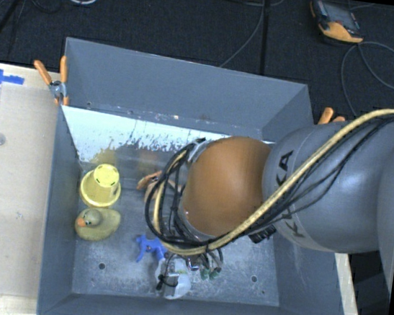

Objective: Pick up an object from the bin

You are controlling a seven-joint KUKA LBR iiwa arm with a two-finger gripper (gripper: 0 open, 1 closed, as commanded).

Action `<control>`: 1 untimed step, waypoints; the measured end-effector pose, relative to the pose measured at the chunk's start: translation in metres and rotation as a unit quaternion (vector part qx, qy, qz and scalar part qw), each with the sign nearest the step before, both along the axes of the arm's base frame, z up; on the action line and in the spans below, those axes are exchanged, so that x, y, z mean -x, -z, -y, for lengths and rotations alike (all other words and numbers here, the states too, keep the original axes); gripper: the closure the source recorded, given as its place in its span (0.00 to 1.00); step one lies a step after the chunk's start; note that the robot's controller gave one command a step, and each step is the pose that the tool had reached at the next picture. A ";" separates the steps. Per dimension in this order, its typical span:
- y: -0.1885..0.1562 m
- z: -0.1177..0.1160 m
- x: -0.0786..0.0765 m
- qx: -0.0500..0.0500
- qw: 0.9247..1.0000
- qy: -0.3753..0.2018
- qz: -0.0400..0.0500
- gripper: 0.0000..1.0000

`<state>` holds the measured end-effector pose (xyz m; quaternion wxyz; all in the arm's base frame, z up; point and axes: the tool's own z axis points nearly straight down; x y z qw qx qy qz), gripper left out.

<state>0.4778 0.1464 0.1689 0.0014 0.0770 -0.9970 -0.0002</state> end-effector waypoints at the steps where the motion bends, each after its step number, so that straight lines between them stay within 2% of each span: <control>1: 0.055 0.031 -0.012 0.000 1.000 0.007 0.000 0.00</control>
Offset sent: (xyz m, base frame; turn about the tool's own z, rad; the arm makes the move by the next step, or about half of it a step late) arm 0.0383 -0.0593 -0.0719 0.0089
